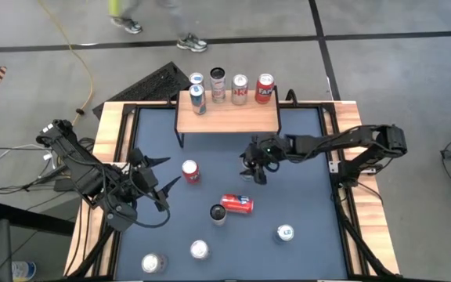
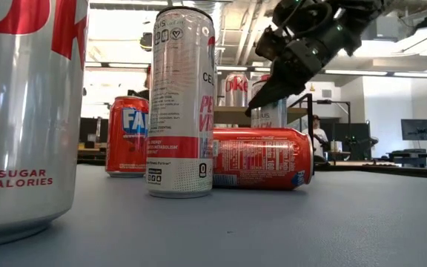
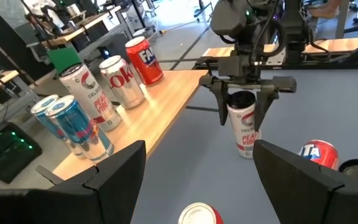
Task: Place canned beverage on shelf
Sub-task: Put the top right pink soda can on the shelf aligned with the other pink soda can
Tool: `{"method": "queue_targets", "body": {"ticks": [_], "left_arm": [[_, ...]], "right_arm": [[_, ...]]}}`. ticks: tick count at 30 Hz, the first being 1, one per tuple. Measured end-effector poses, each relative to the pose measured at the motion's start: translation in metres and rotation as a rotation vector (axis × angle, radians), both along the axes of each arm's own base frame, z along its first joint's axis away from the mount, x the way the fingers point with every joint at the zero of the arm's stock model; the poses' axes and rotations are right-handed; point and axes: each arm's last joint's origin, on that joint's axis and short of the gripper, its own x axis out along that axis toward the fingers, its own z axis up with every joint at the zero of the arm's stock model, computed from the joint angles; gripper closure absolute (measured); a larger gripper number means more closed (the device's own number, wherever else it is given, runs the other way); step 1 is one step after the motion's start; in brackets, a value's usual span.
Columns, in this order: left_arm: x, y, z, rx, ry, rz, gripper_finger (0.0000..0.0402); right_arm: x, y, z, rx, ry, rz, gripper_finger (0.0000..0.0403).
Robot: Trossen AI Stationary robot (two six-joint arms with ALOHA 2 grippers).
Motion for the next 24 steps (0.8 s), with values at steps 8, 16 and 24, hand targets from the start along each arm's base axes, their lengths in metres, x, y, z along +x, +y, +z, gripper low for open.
{"method": "queue_targets", "body": {"ticks": [8,16,24], "left_arm": [[0.0,0.0,0.0,0.012,0.009,-0.004,0.0113],[0.0,0.0,0.0,0.04,0.028,-0.012,0.0113],[0.0,0.0,0.0,0.037,0.023,-0.007,0.0113]], "right_arm": [[0.009,0.008,0.032,-0.041,0.061,-0.018,0.0097],[0.006,0.009,0.071,-0.03,0.2,-0.134,0.0097],[0.001,0.008,0.118,0.119,0.219,-0.326,0.0097]]}}
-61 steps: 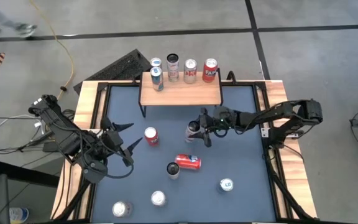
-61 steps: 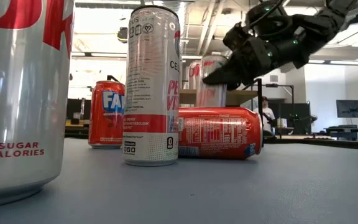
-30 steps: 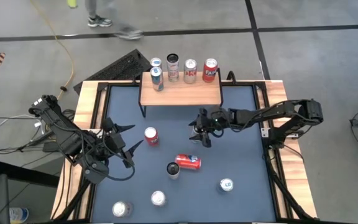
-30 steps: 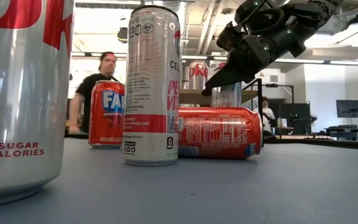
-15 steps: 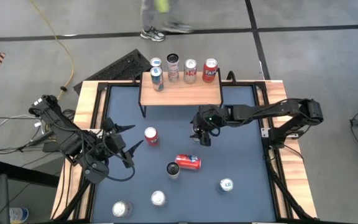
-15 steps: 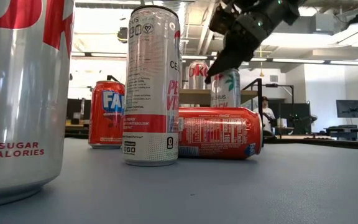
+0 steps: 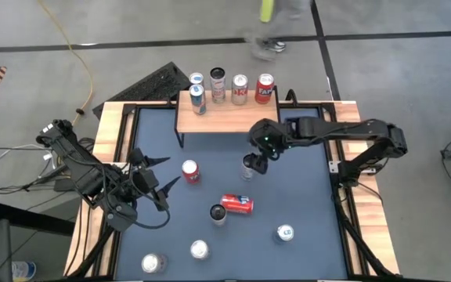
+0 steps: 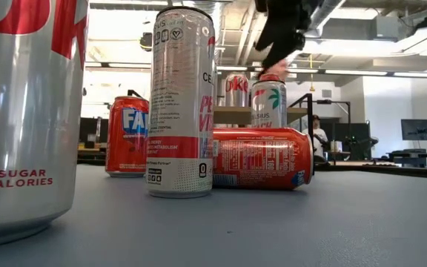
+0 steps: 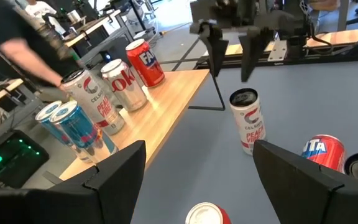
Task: Place canned beverage on shelf
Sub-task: Put the top right pink soda can on the shelf aligned with the other pink soda can
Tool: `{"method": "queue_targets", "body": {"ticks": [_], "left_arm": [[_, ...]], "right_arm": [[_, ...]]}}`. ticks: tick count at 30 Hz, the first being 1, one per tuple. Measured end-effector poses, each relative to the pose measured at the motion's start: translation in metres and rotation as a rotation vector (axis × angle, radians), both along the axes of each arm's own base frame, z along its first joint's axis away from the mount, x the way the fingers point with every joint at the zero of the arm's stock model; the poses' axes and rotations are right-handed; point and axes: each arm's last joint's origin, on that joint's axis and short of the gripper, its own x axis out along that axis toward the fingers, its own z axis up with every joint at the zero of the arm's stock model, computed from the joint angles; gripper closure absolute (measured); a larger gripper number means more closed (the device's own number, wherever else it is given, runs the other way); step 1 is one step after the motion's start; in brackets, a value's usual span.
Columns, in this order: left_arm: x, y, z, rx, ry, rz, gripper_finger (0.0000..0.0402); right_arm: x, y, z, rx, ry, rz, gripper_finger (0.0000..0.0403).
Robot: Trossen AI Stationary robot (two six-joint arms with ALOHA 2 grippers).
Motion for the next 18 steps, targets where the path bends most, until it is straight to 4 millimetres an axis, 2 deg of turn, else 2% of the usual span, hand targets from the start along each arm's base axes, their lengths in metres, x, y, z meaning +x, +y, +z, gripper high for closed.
{"method": "queue_targets", "body": {"ticks": [5,9,13,18], "left_arm": [[0.0,0.0,0.0,-0.005,-0.007,0.005,0.0113],[0.0,0.0,0.0,-0.009,-0.005,0.002,0.0113],[0.0,0.0,0.0,-0.04,-0.024,0.01,0.0113],[0.0,0.0,-0.002,-0.052,0.01,-0.02,0.0113]], "right_arm": [[-0.014,-0.003,0.031,-0.052,0.052,-0.167,0.0097],[-0.025,-0.004,0.049,0.0,0.073,-0.275,0.0097],[-0.032,0.001,0.046,0.043,0.139,-0.341,0.0097],[-0.015,0.01,0.032,0.046,0.173,-0.319,0.0097]]}}
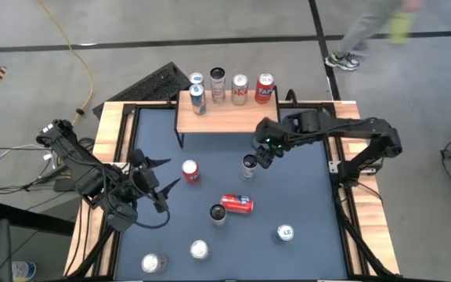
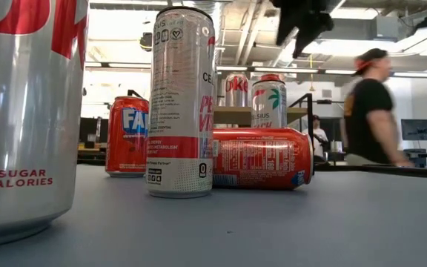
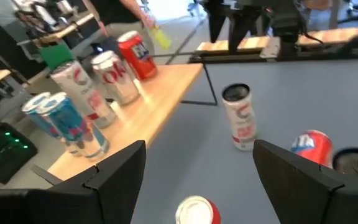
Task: Place canned beverage on shelf
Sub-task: Put the top right pink soda can on the shelf aligned with the other pink soda can
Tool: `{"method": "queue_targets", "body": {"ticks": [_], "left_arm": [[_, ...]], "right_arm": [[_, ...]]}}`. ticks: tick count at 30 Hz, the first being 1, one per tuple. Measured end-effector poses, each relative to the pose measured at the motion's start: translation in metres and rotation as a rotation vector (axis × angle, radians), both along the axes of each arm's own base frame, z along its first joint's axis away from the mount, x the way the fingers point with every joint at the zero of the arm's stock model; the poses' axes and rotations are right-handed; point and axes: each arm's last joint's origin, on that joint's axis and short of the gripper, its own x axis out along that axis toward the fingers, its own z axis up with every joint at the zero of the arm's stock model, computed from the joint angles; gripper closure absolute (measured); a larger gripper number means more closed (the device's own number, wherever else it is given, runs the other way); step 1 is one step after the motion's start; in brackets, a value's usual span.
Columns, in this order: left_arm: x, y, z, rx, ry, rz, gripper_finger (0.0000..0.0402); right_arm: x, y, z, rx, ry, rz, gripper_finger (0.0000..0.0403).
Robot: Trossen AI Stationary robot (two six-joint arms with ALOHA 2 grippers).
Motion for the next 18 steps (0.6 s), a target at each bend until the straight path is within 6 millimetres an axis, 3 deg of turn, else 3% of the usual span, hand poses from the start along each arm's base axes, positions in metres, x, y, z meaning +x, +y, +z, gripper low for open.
{"method": "queue_targets", "body": {"ticks": [6,12,18], "left_arm": [[-0.001,0.0,-0.003,-0.038,0.032,-0.03,0.0113],[-0.002,0.0,-0.004,-0.063,0.038,-0.027,0.0113],[-0.002,0.001,-0.005,-0.066,0.045,-0.031,0.0113]], "right_arm": [[0.024,0.012,-0.01,0.025,-0.018,0.051,0.0097],[0.042,0.013,-0.036,0.04,0.079,0.048,0.0097],[0.053,0.015,-0.048,0.078,0.092,0.06,0.0097]]}}
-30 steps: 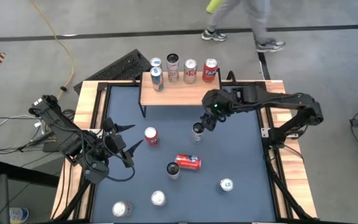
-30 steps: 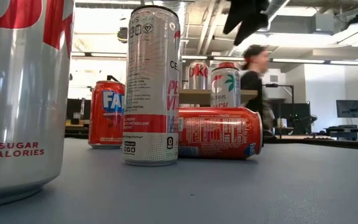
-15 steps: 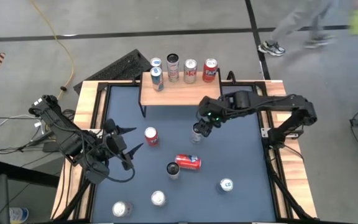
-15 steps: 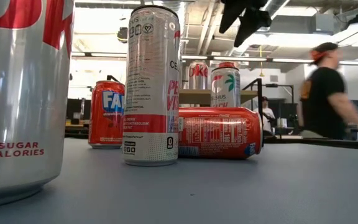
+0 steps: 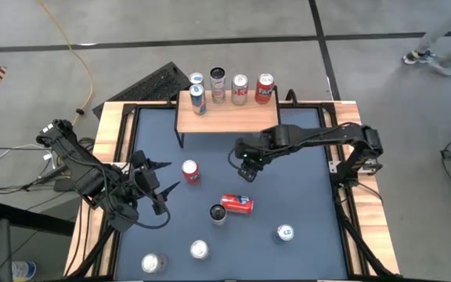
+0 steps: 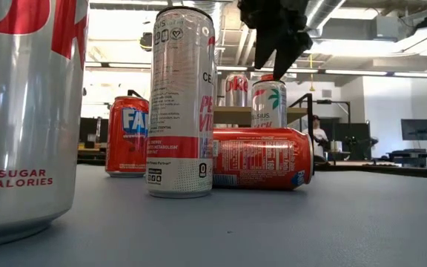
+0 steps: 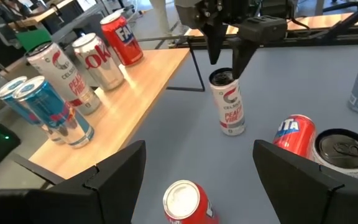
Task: Place canned beverage on shelf
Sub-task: Put the top right pink soda can on the shelf aligned with the other pink soda can
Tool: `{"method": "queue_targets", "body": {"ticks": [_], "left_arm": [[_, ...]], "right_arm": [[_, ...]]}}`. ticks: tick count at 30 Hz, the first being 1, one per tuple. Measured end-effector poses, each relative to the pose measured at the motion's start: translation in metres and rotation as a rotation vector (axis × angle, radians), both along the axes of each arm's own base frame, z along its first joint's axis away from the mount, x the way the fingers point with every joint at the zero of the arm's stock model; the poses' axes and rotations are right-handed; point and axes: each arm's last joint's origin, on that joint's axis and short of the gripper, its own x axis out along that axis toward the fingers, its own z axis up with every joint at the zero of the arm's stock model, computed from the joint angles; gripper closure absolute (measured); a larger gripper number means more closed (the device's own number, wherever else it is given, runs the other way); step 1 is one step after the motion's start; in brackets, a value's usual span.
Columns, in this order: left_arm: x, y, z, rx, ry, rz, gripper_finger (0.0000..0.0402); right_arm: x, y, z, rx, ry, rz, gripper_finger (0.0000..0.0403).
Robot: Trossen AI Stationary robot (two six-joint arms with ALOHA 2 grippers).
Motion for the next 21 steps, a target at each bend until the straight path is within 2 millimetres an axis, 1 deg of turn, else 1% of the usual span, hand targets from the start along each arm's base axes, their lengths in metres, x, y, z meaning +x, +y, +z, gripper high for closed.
{"method": "queue_targets", "body": {"ticks": [9,11,14,21], "left_arm": [[0.0,0.0,-0.001,-0.007,0.013,-0.011,0.0113],[-0.001,0.0,-0.001,-0.007,0.016,-0.009,0.0113],[-0.001,0.0,-0.001,-0.007,0.017,-0.008,0.0113],[-0.001,0.0,-0.001,-0.008,0.018,-0.008,0.0113]], "right_arm": [[0.002,-0.001,-0.001,0.0,-0.005,-0.009,0.0097],[0.005,-0.001,-0.004,-0.001,-0.005,-0.009,0.0097],[0.011,-0.001,-0.014,-0.004,0.024,-0.009,0.0097],[0.013,-0.006,-0.026,-0.008,0.097,-0.023,0.0097]]}}
